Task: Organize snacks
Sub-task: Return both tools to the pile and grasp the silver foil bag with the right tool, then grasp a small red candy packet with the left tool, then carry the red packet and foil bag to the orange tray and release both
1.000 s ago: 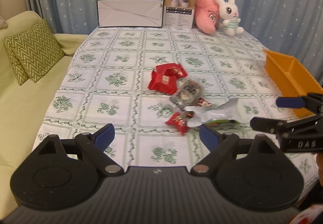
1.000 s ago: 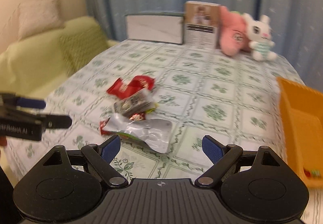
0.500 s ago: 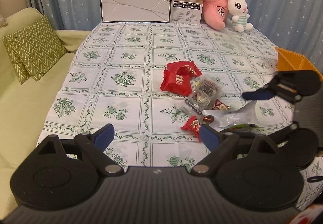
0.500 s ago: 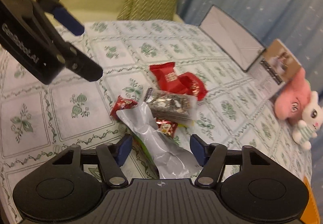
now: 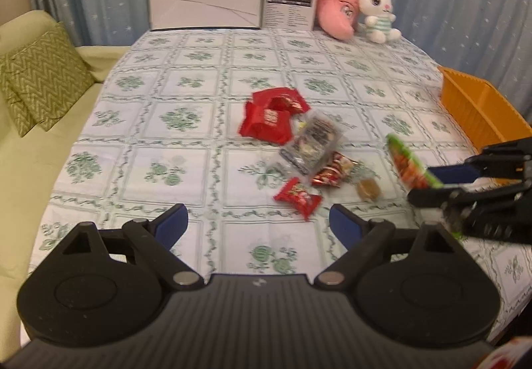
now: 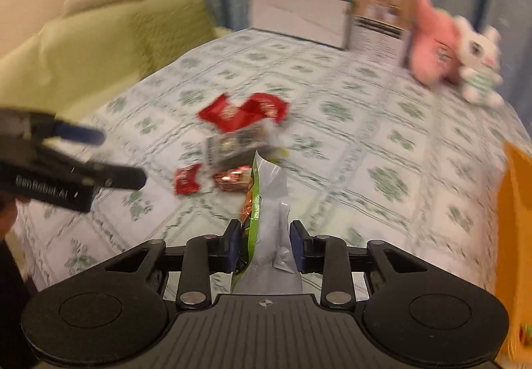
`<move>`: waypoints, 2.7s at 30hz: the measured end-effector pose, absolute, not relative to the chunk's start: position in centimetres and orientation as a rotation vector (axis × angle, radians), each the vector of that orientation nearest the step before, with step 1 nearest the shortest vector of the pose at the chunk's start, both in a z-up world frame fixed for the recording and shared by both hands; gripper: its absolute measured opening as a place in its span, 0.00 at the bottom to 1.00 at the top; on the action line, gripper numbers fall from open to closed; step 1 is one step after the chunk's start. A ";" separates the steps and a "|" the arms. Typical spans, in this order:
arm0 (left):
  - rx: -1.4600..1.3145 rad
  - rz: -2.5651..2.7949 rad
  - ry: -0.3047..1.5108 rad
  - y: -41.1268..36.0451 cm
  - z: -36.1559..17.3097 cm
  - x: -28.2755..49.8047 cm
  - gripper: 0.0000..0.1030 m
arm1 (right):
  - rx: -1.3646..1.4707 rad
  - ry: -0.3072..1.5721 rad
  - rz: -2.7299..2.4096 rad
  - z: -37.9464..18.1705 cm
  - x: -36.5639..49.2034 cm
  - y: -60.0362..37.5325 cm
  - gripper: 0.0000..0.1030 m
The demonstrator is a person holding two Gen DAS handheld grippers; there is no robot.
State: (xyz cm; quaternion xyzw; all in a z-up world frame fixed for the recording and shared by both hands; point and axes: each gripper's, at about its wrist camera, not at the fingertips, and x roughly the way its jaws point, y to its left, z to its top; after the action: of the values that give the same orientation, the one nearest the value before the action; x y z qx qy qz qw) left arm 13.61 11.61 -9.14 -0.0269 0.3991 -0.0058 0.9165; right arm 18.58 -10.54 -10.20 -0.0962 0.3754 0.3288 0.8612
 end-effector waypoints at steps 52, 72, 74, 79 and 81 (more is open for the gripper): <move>0.014 -0.114 0.803 4.7 -10.3 15.0 0.18 | -0.025 0.825 0.440 -12.0 19.0 -15.1 0.30; 0.060 -0.289 0.713 -4.8 -3.3 16.9 0.18 | 0.124 0.729 0.282 -2.9 16.9 -22.9 0.30; 0.064 -0.324 0.699 -6.5 -2.5 17.4 0.18 | 0.128 0.718 0.252 -1.9 17.1 -24.6 0.30; 0.065 -0.407 0.667 -11.1 -0.9 18.8 0.18 | 0.132 0.682 0.183 -0.2 17.5 -29.0 0.30; 0.061 -0.444 0.663 -12.9 -0.6 19.4 0.18 | 0.132 0.675 0.160 0.0 17.7 -30.7 0.30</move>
State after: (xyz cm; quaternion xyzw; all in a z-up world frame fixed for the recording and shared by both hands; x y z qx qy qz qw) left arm 19.40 -12.86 -0.57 0.0296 0.3226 -0.2160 0.9211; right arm 17.69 -30.74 0.04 0.0646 0.3305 0.0784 0.9383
